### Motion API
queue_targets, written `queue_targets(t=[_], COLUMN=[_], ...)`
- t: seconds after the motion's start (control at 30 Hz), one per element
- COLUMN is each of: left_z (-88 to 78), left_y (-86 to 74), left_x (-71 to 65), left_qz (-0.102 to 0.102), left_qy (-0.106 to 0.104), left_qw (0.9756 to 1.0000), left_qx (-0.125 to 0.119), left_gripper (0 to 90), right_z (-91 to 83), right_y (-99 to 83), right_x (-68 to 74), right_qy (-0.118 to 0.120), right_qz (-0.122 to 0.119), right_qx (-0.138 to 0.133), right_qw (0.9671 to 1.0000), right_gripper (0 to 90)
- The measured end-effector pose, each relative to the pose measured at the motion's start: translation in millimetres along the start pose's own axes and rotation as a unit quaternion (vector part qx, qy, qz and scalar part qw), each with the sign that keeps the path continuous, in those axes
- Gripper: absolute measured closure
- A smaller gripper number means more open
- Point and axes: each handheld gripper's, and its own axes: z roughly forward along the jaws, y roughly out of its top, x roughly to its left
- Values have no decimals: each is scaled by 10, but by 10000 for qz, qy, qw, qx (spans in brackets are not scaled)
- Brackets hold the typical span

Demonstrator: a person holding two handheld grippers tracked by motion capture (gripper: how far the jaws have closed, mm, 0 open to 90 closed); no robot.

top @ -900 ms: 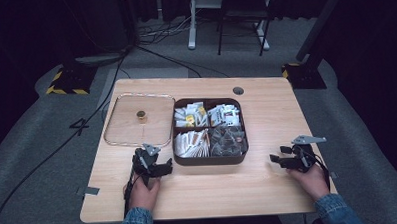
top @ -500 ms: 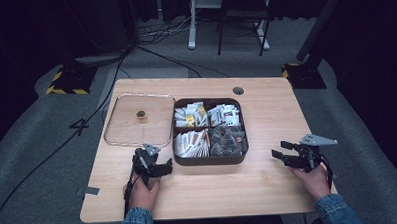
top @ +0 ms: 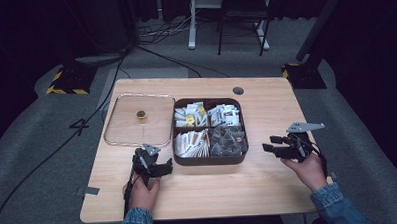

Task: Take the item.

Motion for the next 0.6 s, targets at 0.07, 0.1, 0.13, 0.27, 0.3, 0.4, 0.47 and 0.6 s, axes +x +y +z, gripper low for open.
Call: queue_targets(t=[0.07, 0.1, 0.13, 0.27, 0.3, 0.4, 0.47, 0.6], left_z=[0, 0, 0, 1, 1, 2, 4, 7], left_y=[0, 0, 1, 2, 2, 3, 5, 8], left_x=[-1, 2, 3, 4, 4, 5, 7, 10], left_qz=[-4, 9, 14, 17, 18, 20, 37, 50], left_qy=[-3, -14, -19, -24, -27, -32, -37, -54], left_qw=[10000, 10000, 10000, 10000, 10000, 10000, 10000, 10000], left_qx=[1, 5, 7, 5, 5, 7, 3, -1], left_gripper=[134, 134, 134, 134, 134, 134, 134, 135], right_z=[8, 15, 16, 33, 42, 77, 117, 150], right_y=[62, 160, 210, 390, 433, 500, 555, 665], right_x=[8, 23, 29, 42, 42, 18, -7, -9], right_qy=[26, 24, 32, 151, 163, 152, 138, 146], right_qz=[-4, -52, -59, -12, -15, -74, 7, -21], right_qx=[23, 49, 65, 79, 96, 45, 30, -39], right_qw=[10000, 10000, 10000, 9999, 9998, 9998, 9999, 9999], right_gripper=[458, 461, 465, 490, 499, 508, 516, 533])
